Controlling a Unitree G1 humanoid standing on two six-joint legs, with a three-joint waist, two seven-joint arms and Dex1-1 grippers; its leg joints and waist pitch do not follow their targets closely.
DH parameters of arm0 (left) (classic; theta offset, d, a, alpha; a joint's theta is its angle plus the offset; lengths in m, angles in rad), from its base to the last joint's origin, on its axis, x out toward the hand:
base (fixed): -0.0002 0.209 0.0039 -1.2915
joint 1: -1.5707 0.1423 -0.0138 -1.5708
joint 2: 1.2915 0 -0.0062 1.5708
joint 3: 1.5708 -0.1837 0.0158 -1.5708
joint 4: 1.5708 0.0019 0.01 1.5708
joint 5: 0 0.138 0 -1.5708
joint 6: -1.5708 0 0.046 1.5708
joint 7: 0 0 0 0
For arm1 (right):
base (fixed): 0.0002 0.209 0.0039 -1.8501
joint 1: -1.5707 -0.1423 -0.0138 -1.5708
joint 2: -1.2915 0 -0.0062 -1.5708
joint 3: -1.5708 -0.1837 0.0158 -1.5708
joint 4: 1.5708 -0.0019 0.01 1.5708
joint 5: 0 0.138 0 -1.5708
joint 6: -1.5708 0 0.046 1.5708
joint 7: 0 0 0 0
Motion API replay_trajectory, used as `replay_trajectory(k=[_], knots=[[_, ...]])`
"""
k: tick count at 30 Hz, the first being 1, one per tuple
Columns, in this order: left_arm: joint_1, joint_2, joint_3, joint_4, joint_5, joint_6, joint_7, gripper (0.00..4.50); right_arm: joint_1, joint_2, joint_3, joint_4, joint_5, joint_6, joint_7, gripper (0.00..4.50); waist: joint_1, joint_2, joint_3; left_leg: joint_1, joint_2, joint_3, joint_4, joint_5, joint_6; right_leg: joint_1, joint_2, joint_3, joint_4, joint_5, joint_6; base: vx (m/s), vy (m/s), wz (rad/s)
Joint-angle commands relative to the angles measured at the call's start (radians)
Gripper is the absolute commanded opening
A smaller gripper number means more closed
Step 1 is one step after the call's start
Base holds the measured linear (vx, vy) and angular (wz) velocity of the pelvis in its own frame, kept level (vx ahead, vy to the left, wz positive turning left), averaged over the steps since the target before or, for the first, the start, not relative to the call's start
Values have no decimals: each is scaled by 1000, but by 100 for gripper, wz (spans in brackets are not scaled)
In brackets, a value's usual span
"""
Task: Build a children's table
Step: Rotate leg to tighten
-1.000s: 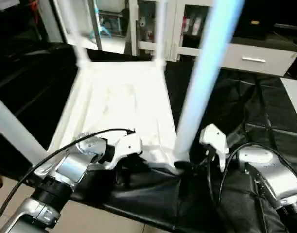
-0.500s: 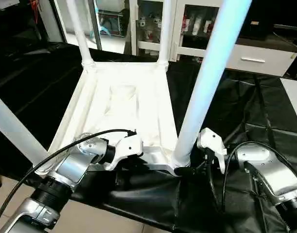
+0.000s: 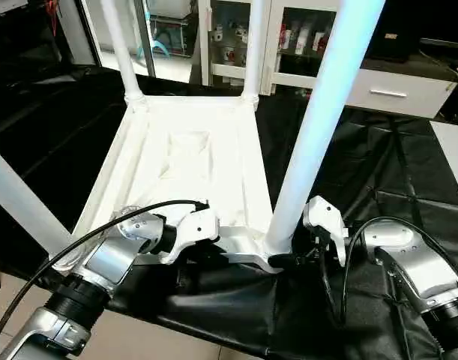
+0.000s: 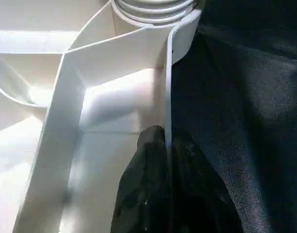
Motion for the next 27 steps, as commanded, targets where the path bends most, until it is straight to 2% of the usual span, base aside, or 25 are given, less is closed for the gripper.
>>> replay_trajectory(k=[1, 4, 5, 6, 7, 8, 9, 10, 11, 12, 14, 16, 17, 19, 21, 22, 23, 25, 27], knots=[[20, -5, -33, 3, -22, 6, -34, 0, -8, 4, 5, 5, 5, -5, 17, 268, -1, -9, -48, -2, 31, -1, -63, -131, 98, 55, -45, 33, -52, -76, -275, 0, 0, 0], [17, -17, -30, 18, -17, 2, -14, 0, -2, 18, 2, 11, -5, -12, -11, 268, -1, -7, -48, -2, 32, -1, -63, -131, 96, 55, -45, 33, -53, -78, -276, 0, 0, 0], [5, -41, -17, 53, 1, -9, 48, 0, -11, 66, -21, 59, -40, -37, -128, 268, -2, -7, -47, -2, 32, -1, -63, -132, 93, 54, -46, 33, -54, -81, -276, 0, 0, 0], [-2, -54, -10, 72, 10, -13, 83, 0, -16, 93, -35, 84, -58, -45, -194, 267, -7, -1, -41, -1, 28, 1, -66, -166, 80, 46, -42, 32, -63, -129, -270, 0, 0, 0], [-7, -66, -3, 88, 18, -15, 113, 0, -22, 118, -49, 106, -74, -51, -254, 267, -9, -5, -40, -3, 27, 0, -68, -188, 66, 51, -43, 31, -66, -170, -259, 0, 0, 0], [-20, -85, 9, 117, 27, -17, 160, 0, -28, 157, -76, 132, -80, -51, -338, 266, -15, 0, -41, -5, 24, -6, -72, -212, 39, 55, -45, 30, -68, -239, -233, 0, 0, 0], [-20, -85, 9, 117, 27, -17, 160, 0, -28, 157, -76, 132, -80, -51, -338, 266, -20, -2, -40, -5, 23, -6, -73, -225, 30, 53, -43, 29, -72, -265, -220, 0, 0, 0], [-33, -106, 21, 145, 31, -17, 203, 0, -31, 195, -102, 150, -82, -47, -419, 266, -28, -1, -40, 0, 22, -8, -74, -262, 17, 48, -43, 29, -78, -319, -202, 0, 0, 0], [-40, -120, 29, 162, 32, -18, 229, 0, -32, 218, -118, 158, -86, -46, -472, 266, -34, -1, -38, 2, 21, -8, -74, -285, 13, 43, -42, 30, -85, -359, -187, 0, 0, 0], [-54, -143, 42, 187, 32, -22, 269, 0, -32, 254, -141, 171, -90, -38, -552, 266, -36, -1, -38, 1, 21, -10, -74, -293, 12, 42, -42, 30, -86, -375, -180, 0, 0, 0], [-87, -198, 67, 250, 30, -27, 354, 0, -29, 347, -183, 204, -116, -37, -760, 265, -43, -2, -39, -2, 17, -10, -75, -282, 6, 38, -41, 30, -89, -390, -163, 0, 0, 0], [-101, -214, 70, 275, 37, -31, 386, 0, -29, 377, -191, 219, -129, -48, -818, 265, -45, -4, -40, -4, 17, -13, -76, -281, 6, 41, -43, 28, -90, -412, -150, 0, 0, 0], [-124, -240, 73, 317, 53, -39, 440, 0, -33, 423, -201, 246, -156, -71, -915, 265, -44, -6, -40, -2, 17, -11, -74, -279, 18, 38, -43, 30, -93, -408, -150, 0, 0, 0], [-150, -266, 85, 362, 67, -45, 505, 0, -37, 467, -213, 272, -187, -85, -1024, 265, -43, -1, -41, -4, 14, -10, -73, -256, 20, 36, -45, 31, -92, -405, -149, 0, 0, 0], [-175, -292, 103, 398, 75, -49, 578, 0, -39, 507, -231, 289, -214, -71, -1147, 265, -40, -1, -42, -6, 15, -9, -74, -226, 21, 39, -44, 32, -90, -371, -150, 0, 0, 0], [-196, -314, 117, 424, 79, -47, 630, 0, -41, 539, -239, 300, -229, -59, -1230, 265, -38, 2, -42, -4, 14, -7, -73, -210, 23, 35, -42, 34, -88, -339, -157, 0, 0, 0], [-201, -320, 120, 428, 80, -47, 643, 0, -42, 545, -233, 300, -233, -59, -1232, 265, -33, 0, -45, -6, 13, -8, -73, -199, 27, 41, -42, 32, -82, -314, -161, 0, 0, 0], [-205, -323, 121, 433, 81, -53, 646, 0, -44, 550, -227, 299, -235, -67, -1229, 265, -26, 1, -46, -6, 14, -6, -71, -183, 44, 43, -44, 32, -79, -262, -165, 0, 0, 0], [-210, -328, 124, 441, 82, -59, 646, 0, -49, 567, -234, 299, -211, -78, -1210, 265, -25, 0, -47, -10, 14, -5, -70, -165, 63, 47, -45, 32, -75, -223, -175, 0, 0, 0]])
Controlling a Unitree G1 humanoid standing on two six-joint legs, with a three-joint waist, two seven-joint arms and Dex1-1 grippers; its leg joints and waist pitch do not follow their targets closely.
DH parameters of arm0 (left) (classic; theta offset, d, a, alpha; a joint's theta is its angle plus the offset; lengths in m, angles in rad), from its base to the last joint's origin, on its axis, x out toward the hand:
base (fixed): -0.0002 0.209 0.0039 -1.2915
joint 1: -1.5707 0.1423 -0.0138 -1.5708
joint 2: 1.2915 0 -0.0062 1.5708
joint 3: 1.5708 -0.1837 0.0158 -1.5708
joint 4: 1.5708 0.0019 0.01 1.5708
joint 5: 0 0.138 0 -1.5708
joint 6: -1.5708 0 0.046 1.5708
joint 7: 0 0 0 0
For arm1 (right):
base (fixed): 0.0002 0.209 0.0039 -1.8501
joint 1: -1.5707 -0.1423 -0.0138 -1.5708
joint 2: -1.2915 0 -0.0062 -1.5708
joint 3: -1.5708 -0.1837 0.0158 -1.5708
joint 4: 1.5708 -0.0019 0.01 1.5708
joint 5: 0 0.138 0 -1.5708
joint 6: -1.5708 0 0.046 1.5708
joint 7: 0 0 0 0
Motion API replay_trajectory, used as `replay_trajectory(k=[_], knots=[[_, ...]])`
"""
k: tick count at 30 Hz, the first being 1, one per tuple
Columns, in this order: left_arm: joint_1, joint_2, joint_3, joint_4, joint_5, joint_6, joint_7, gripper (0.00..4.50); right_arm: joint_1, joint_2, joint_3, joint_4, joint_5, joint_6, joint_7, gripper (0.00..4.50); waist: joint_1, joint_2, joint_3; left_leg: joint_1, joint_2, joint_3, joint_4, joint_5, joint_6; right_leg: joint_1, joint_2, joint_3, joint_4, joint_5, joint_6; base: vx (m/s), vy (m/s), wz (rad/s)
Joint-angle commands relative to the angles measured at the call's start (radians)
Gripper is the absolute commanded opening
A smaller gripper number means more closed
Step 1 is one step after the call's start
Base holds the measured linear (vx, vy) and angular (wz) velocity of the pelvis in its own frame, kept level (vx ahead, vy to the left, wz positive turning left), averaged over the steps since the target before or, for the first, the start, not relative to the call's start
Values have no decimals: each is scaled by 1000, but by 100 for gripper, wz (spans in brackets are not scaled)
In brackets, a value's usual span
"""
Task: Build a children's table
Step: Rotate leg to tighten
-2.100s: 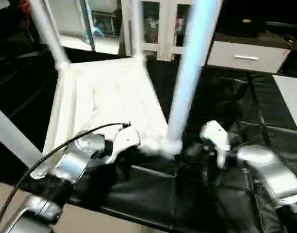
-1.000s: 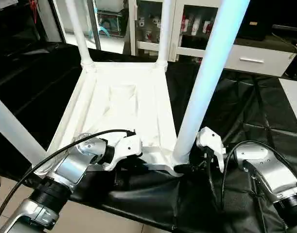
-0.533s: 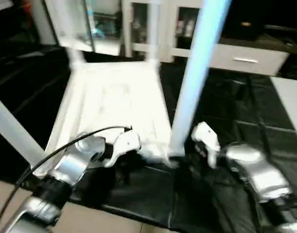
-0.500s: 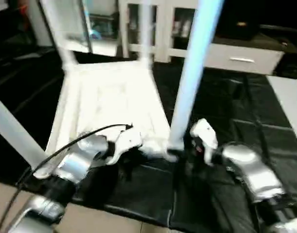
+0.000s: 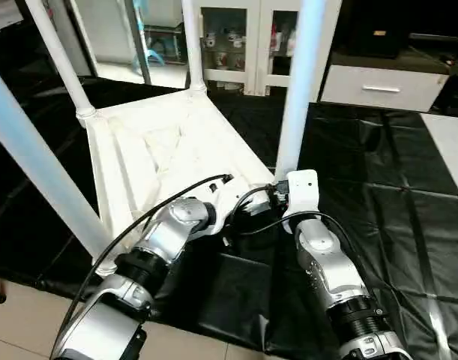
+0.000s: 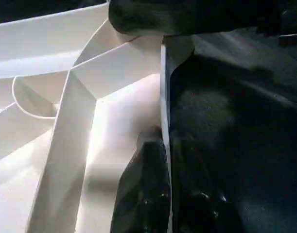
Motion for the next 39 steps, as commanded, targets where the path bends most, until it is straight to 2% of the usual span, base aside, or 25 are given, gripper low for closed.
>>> replay_trajectory(k=[1, 2, 3, 4, 5, 8, 10, 11, 12, 13, 14, 15, 16, 17, 18, 21, 22, 23, 26, 27, 28, 31, 34, 35, 39], knots=[[10, -7, 65, 30, -37, -50, 116, 0, 9, 10, -23, 28, -2, 6, -5, 265, 4, -27, -47, -10, 21, -3, -71, -157, 75, 45, -40, 30, -73, -212, -178, 0, 0, 0], [7, -7, 64, 42, -35, -58, 113, 0, 11, 15, -17, 27, 4, -16, 12, 265, 4, -31, -46, -12, 21, -2, -70, -148, 84, 47, -41, 30, -72, -201, -184, 0, 0, 0], [10, -2, 62, 50, -31, -69, 105, 0, 27, 12, 9, 3, 16, -55, 79, 300, 5, -27, -46, -10, 21, -2, -70, -156, 92, 45, -41, 29, -73, -204, -188, 0, 0, 0], [12, 0, 60, 50, -30, -72, 101, 0, 33, 9, 16, -8, 16, -64, 94, 300, 7, -28, -46, -10, 22, -2, -69, -157, 94, 46, -42, 29, -73, -204, -188, 0, 0, 0], [18, 7, 58, 45, -28, -75, 90, 0, 47, 1, 27, -35, 28, -72, 129, 321, 8, -29, -46, -11, 22, -2, -70, -154, 100, 48, -42, 29, -73, -199, -190, 0, 0, 0], [36, 22, 55, 20, -27, -72, 69, 0, 69, -21, 30, -90, 63, -53, 186, 355, 14, -36, -45, -16, 22, -2, -69, -140, 120, 51, -44, 29, -71, -190, -187, 0, 0, 0], [56, 43, 48, -10, -27, -66, 38, 0, 76, -58, 9, -135, 113, -13, 262, 368, 9, -33, -42, -21, 22, -6, -73, -152, 114, 55, -46, 26, -73, -230, -173, 0, 0, 0], [56, 43, 48, -10, -27, -66, 38, 0, 76, -58, 9, -135, 113, -13, 262, 375, 2, -34, -41, -19, 24, -7, -74, -174, 109, 53, -45, 26, -76, -266, -169, 0, 0, 0], [66, 54, 45, -26, -27, -62, 20, 0, 76, -79, -4, -156, 148, 14, 321, 380, 1, -34, -41, -17, 24, -7, -74, -186, 109, 53, -44, 26, -78, -281, -169, 0, 0, 0], [66, 54, 45, -26, -27, -62, 20, 0, 76, -79, -4, -156, 148, 14, 321, 388, -1, -35, -39, -16, 25, -6, -75, -196, 107, 47, -44, 28, -81, -301, -166, 0, 0, 0], [94, 89, 33, -67, -33, -77, -40, 0, 78, -162, 14, -194, 200, 47, 505, 398, -1, -37, -40, -15, 25, -6, -75, -199, 103, 46, -44, 28, -82, -309, -166, 0, 0, 0], [112, 108, 23, -94, -38, -90, -80, 0, 81, -215, 33, -211, 213, 53, 601, 408, -1, -35, -42, -21, 27, -10, -74, -192, 112, 57, -45, 26, -77, -286, -170, 0, 0, 0], [120, 115, 18, -106, -42, -99, -99, 0, 82, -236, 40, -216, 214, 53, 633, 416, 0, -34, -41, -20, 31, -9, -73, -180, 123, 54, -46, 28, -75, -252, -179, 0, 0, 0], [142, 139, 2, -141, -56, -119, -161, 0, 86, -293, 59, -229, 213, 53, 719, 423, -2, -21, -42, -16, 30, -7, -71, -182, 124, 49, -44, 28, -76, -235, -196, 0, 0, 0], [159, 154, -11, -168, -66, -116, -205, 0, 88, -326, 66, -233, 215, 56, 763, 432, -3, -27, -43, -19, 29, -6, -69, -180, 128, 52, -43, 27, -75, -225, -200, 0, 0, 0], [216, 212, -58, -269, -110, -111, -361, 0, 95, -434, 83, -249, 228, 69, 902, 440, 3, -23, -48, -17, 33, -4, -65, -134, 145, 52, -46, 27, -64, -153, -237, 0, 0, 0], [227, 222, -65, -293, -124, -101, -391, 0, 96, -461, 86, -253, 235, 72, 942, 440, 9, -17, -47, -14, 35, -3, -64, -126, 150, 50, -45, 27, -61, -122, -253, 0, 0, 0], [241, 237, -79, -329, -143, -83, -437, 0, 94, -498, 87, -257, 244, 84, 993, 440, 11, -23, -47, -9, 37, 0, -64, -134, 154, 48, -42, 27, -61, -111, -265, 0, 0, 0], [245, 250, -89, -350, -147, -71, -466, 0, 89, -517, 93, -257, 245, 83, 1021, 440, 24, -18, -44, -9, 38, 2, -65, -135, 154, 47, -44, 27, -60, -119, -266, 0, 0, 0], [248, 257, -94, -363, -150, -64, -483, 0, 87, -527, 101, -257, 241, 77, 1036, 440, 26, -17, -44, -8, 39, 1, -67, -144, 141, 47, -44, 26, -61, -136, -262, 0, 0, 0], [251, 264, -99, -375, -153, -57, -500, 0, 84, -538, 109, -256, 238, 72, 1056, 440, 28, -10, -44, -6, 39, 0, -68, -156, 128, 47, -45, 27, -61, -148, -261, 0, 0, 0], [232, 246, -97, -359, -144, -69, -489, 0, 86, -554, 142, -268, 229, 63, 1108, 440, 29, -15, -42, -1, 38, 3, -69, -188, 109, 46, -43, 28, -66, -161, -260, 0, 0, 0], [224, 243, -91, -356, -141, -69, -487, 0, 83, -557, 170, -256, 199, 45, 1122, 440, 30, -15, -44, -3, 38, 3, -68, -176, 108, 48, -43, 28, -63, -147, -258, 0, 0, 0], [224, 243, -90, -359, -141, -66, -489, 0, 80, -556, 174, -249, 190, 38, 1120, 440, 31, -13, -44, -4, 38, 2, -68, -172, 105, 48, -44, 27, -63, -147, -257, 0, 0, 0], [223, 249, -88, -366, -142, -60, -490, 0, 53, -526, 164, -210, 196, 39, 1115, 440, 31, -17, -47, -5, 37, 2, -66, -153, 112, 50, -44, 27, -58, -122, -260, 0, 0, 0]])
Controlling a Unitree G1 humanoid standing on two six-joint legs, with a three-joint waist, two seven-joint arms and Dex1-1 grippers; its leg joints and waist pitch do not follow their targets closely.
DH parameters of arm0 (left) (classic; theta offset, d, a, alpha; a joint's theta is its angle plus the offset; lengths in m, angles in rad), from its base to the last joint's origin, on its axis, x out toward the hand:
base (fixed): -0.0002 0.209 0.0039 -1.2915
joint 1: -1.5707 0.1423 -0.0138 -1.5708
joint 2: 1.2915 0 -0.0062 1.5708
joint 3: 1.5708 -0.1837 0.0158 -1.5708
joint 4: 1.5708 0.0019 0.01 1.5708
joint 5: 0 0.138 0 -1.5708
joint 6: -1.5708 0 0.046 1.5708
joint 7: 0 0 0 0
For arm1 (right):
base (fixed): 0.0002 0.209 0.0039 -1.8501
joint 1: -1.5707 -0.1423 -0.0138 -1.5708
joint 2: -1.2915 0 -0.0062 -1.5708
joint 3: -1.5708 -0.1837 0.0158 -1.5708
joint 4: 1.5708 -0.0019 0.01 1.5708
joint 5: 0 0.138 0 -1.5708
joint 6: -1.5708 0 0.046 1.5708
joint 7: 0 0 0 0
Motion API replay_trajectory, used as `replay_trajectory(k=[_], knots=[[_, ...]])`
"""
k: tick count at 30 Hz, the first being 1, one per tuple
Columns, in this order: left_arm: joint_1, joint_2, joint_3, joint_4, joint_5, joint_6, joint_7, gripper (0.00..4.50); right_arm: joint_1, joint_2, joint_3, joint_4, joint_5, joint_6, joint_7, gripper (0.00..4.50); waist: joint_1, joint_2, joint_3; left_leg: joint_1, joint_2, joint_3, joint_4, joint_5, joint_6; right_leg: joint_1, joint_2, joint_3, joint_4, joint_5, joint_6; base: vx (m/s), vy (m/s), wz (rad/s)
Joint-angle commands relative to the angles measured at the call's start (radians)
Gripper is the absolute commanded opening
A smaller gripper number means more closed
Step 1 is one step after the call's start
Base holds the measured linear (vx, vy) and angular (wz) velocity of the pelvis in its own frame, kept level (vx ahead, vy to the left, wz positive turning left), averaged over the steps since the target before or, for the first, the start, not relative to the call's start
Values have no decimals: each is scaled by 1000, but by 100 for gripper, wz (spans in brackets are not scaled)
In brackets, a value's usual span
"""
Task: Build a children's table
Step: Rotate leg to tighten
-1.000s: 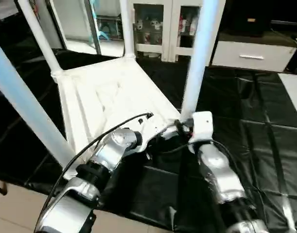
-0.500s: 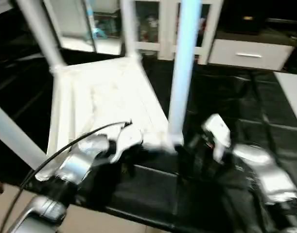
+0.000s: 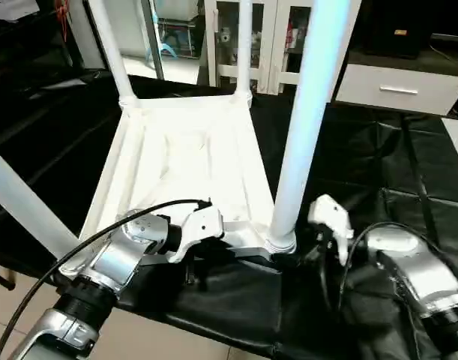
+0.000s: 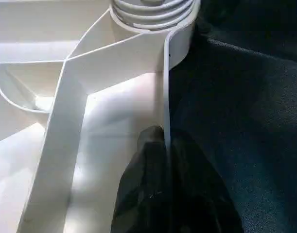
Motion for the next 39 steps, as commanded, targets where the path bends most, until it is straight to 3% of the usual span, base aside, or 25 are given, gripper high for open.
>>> replay_trajectory(k=[1, 3, 7, 9, 14, 15, 17, 19, 27, 34, 37, 39], knots=[[3, -10, -38, -16, -15, -1, -34, 0, -27, 8, -7, 15, 6, -4, 15, 440, -3, -25, -48, -4, 35, -4, -67, -140, 111, 52, -39, 31, -56, -103, -267, 0, 0, 0], [3, -6, -36, -17, -15, 1, -37, 0, -37, 12, -5, 25, 8, -7, 21, 440, -1, -21, -49, -3, 35, -4, -66, -125, 118, 51, -40, 31, -53, -92, -273, 0, 0, 0], [3, -3, -36, -15, -12, 2, -38, 0, -56, 22, -7, 47, 8, -20, 26, 394, 1, -28, -49, -4, 35, -3, -65, -126, 122, 52, -41, 30, -53, -93, -272, 0, 0, 0], [2, -3, -36, -13, -11, 2, -35, 0, -62, 20, -4, 56, 8, -24, 43, 373, 1, -26, -47, -3, 35, -4, -66, -134, 116, 51, -40, 30, -54, -111, -269, 0, 0, 0], [6, -2, -34, -14, -11, 2, -32, 0, -65, 7, 4, 67, 7, -29, 77, 349, 1, -29, -47, -4, 35, -3, -64, -122, 121, 52, -40, 31, -52, -94, -271, 0, 0, 0], [8, -1, -34, -15, -11, 3, -32, 0, -66, 3, 5, 69, 6, -28, 86, 329, 2, -23, -47, -4, 35, -4, -64, -122, 121, 52, -40, 31, -51, -92, -273, 0, 0, 0], [9, 0, -37, -18, -10, 5, -34, 0, -65, -5, 6, 71, 5, -25, 100, 319, 1, -33, -48, -4, 35, -3, -63, -120, 124, 53, -39, 31, -52, -89, -274, 0, 0, 0], [9, 1, -38, -18, -10, 5, -36, 0, -64, -4, 4, 74, 6, -26, 106, 292, 3, -30, -48, -4, 34, -3, -63, -117, 125, 53, -40, 30, -51, -91, -275, 0, 0, 0], [15, 2, -37, -22, -10, 9, -32, 0, -60, 8, 0, 84, 3, -35, 109, 272, 5, -34, -47, -5, 34, -3, -62, -108, 129, 53, -40, 30, -51, -106, -270, 0, 0, 0], [15, -8, -26, -9, -17, 11, -19, 0, -67, 41, -23, 114, -4, -53, 45, 272, 0, -30, -46, -5, 33, -2, -62, -125, 116, 51, -39, 30, -53, -123, -269, 0, 0, 0], [4, -58, 8, 25, -26, 34, 57, 0, -69, 99, -57, 184, -54, -76, -140, 270, -9, -28, -40, -7, 31, -4, -67, -173, 86, 50, -39, 30, -63, -206, -251, 0, 0, 0], [-6, -75, 18, 46, -22, 38, 92, 0, -66, 119, -71, 193, -53, -70, -182, 270, -16, -30, -39, -7, 27, -6, -69, -205, 62, 49, -38, 29, -70, -282, -217, 0, 0, 0]])
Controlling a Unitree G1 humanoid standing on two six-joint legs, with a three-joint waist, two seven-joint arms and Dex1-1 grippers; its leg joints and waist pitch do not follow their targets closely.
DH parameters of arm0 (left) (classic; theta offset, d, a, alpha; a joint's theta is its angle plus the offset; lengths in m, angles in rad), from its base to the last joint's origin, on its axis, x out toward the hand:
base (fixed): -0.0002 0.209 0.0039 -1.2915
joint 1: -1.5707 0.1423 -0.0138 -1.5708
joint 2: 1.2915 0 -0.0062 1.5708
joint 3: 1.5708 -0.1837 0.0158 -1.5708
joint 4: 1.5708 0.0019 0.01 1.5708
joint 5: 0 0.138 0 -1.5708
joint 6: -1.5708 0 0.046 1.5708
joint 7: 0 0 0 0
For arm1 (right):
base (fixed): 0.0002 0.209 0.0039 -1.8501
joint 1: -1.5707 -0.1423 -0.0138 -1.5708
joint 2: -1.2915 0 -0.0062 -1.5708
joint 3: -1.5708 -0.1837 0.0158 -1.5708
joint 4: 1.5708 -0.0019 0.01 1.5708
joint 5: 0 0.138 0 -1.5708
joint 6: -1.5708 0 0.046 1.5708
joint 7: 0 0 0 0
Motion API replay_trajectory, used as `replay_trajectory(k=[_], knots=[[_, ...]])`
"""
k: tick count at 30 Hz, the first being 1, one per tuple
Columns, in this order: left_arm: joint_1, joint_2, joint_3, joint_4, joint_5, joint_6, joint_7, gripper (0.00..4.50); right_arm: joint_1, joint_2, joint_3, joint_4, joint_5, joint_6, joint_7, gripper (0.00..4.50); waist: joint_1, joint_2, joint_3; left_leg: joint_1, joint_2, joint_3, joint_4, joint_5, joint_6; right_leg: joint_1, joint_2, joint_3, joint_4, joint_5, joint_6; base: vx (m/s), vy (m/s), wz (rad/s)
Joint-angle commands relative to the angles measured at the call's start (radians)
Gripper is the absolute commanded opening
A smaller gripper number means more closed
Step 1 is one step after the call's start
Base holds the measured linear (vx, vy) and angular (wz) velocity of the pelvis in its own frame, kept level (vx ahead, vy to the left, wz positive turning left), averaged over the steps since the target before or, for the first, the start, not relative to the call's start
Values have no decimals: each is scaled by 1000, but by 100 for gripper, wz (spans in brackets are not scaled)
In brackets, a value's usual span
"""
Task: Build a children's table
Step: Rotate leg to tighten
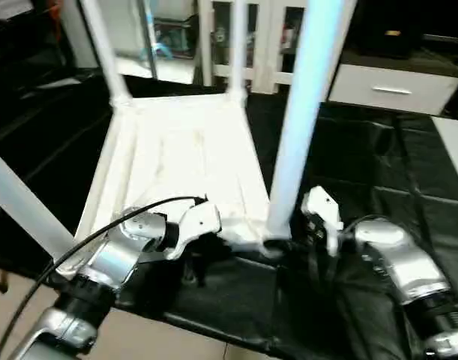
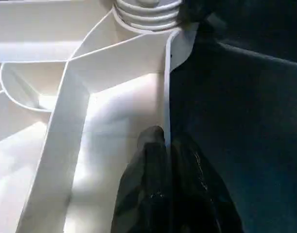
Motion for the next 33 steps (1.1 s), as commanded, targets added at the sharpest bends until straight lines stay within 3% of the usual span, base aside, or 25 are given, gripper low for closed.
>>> replay_trajectory(k=[1, 5, 9, 10, 11, 12, 13, 18, 21, 23, 24, 26, 27, 30, 31, 33], knots=[[-3, -73, 0, 50, -27, -4, 70, 0, -5, 38, -46, 36, -37, -1, -156, 270, -1, -20, -45, -5, 27, -9, -75, -222, 54, 47, -38, 27, -80, -321, -201, 0, 0, 0], [-64, -134, 23, 152, 13, 5, 216, 0, 2, 128, -98, 57, -69, 12, -388, 269, -7, -23, -45, -5, 22, -9, -76, -230, 41, 40, -36, 28, -88, -364, -172, 0, 0, 0], [-98, -168, 40, 205, 31, 25, 295, 0, 4, 166, -100, 79, -118, -7, -516, 269, -8, -22, -44, -5, 22, -8, -76, -232, 42, 36, -37, 29, -92, -377, -161, 0, 0, 0], [-138, -201, 59, 268, 49, 34, 389, 0, 0, 215, -114, 104, -157, -5, -670, 269, -9, -15, -43, -5, 19, -7, -77, -234, 35, 34, -35, 28, -96, -385, -155, 0, 0, 0], [-157, -216, 67, 295, 56, 40, 432, 0, -2, 239, -127, 112, -185, 4, -774, 269, -10, -17, -46, -4, 17, -10, -78, -228, 25, 36, -35, 27, -94, -382, -152, 0, 0, 0], [-174, -231, 80, 320, 62, 44, 482, 0, -3, 265, -138, 117, -196, 27, -846, 269, -10, -17, -47, -5, 16, -9, -78, -219, 24, 36, -34, 28, -93, -373, -151, 0, 0, 0], [-192, -246, 93, 344, 68, 49, 535, 0, 0, 298, -152, 117, -214, 42, -935, 269, -8, -16, -49, -6, 18, -10, -78, -191, 29, 37, -33, 30, -88, -307, -162, 0, 0, 0], [-230, -274, 113, 402, 83, 29, 642, 0, 7, 386, -134, 90, -266, 32, -1084, 269, 4, -11, -56, -10, 15, -8, -72, -142, 69, 44, -36, 30, -79, -204, -178, 0, 0, 0], [-232, -275, 113, 405, 78, 25, 631, 0, 3, 392, -124, 88, -263, 26, -1070, 269, 8, -11, -57, -11, 15, -6, -70, -123, 92, 48, -36, 29, -74, -160, -189, 0, 0, 0], [-233, -274, 112, 415, 71, 12, 612, 0, -5, 401, -138, 89, -238, -2, -1063, 269, 9, -11, -55, -10, 16, -6, -72, -140, 96, 46, -37, 28, -79, -193, -184, 0, 0, 0], [-228, -271, 113, 410, 67, 14, 598, 0, -7, 403, -138, 88, -227, -12, -1049, 269, 9, -4, -54, -9, 17, -6, -74, -149, 92, 45, -38, 29, -81, -207, -183, 0, 0, 0], [-209, -260, 107, 386, 58, 30, 547, 0, 6, 399, -134, 47, -174, -36, -947, 269, 8, -5, -53, -8, 18, -6, -74, -171, 90, 45, -38, 29, -84, -232, -177, 0, 0, 0], [-207, -259, 106, 385, 57, 32, 544, 0, 7, 398, -133, 44, -171, -37, -939, 325, 7, -6, -54, -12, 19, -8, -75, -166, 92, 49, -38, 28, -82, -225, -176, 0, 0, 0], [-179, -238, 85, 345, 47, 44, 456, 0, 29, 370, -135, -31, -104, -9, -825, 339, 8, -11, -56, -15, 20, -7, -72, -138, 107, 52, -38, 29, -78, -180, -181, 0, 0, 0], [-161, -222, 74, 315, 35, 46, 394, 0, 36, 342, -135, -73, -58, 25, -737, 352, 7, -13, -54, -22, 19, -9, -74, -122, 116, 58, -38, 27, -74, -156, -179, 0, 0, 0], [-154, -215, 71, 303, 32, 55, 375, 0, 39, 327, -132, -90, -35, 40, -691, 368, -3, -11, -55, -23, 18, -10, -73, -126, 125, 59, -37, 24, -74, -149, -183, 0, 0, 0]])
